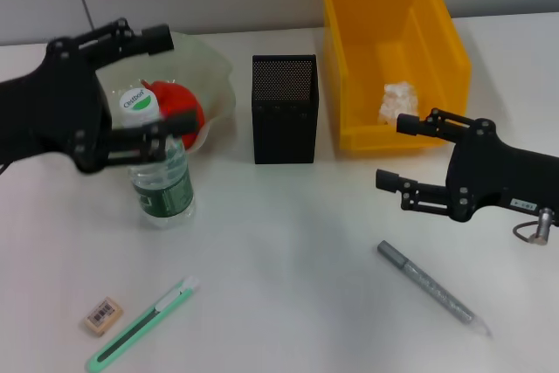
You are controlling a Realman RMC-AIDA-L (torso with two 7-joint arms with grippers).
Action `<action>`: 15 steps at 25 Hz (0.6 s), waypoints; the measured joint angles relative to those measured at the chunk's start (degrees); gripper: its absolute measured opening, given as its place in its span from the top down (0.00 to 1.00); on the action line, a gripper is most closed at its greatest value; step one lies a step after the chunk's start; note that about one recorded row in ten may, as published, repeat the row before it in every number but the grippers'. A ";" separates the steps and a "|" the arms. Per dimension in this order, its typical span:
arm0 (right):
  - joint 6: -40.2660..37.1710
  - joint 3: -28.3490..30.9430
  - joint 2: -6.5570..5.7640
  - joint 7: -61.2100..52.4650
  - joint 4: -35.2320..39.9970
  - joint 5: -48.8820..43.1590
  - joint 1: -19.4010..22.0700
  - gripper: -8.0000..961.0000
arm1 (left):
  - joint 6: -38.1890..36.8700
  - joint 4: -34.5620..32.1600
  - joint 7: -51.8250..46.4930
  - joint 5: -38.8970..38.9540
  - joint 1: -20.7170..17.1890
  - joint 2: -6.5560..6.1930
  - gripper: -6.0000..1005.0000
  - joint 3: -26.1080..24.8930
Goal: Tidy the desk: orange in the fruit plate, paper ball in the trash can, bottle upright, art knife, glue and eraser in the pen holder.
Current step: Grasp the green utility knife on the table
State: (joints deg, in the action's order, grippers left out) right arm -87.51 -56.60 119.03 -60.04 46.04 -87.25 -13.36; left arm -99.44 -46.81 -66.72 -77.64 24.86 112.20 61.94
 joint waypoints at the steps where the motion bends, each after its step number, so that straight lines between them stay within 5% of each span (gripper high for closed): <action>1: 0.17 -0.03 0.03 -0.76 0.09 -0.57 -0.34 0.20 | -0.39 -1.09 -0.30 -0.51 -0.35 0.09 0.14 -0.05; 4: 0.30 -0.12 0.02 -1.18 0.10 -0.76 -0.56 0.20 | -1.67 -8.70 -3.75 -4.35 -2.62 0.95 0.14 -0.17; 15: 0.32 -0.51 -0.02 -1.21 -0.09 -0.93 -0.73 0.20 | -1.21 -16.98 -15.08 -16.39 -2.13 2.01 0.14 -0.47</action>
State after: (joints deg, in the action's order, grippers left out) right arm -87.19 -57.11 119.00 -61.25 45.95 -88.18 -14.09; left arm -100.65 -63.78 -81.80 -94.03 22.73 114.21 61.47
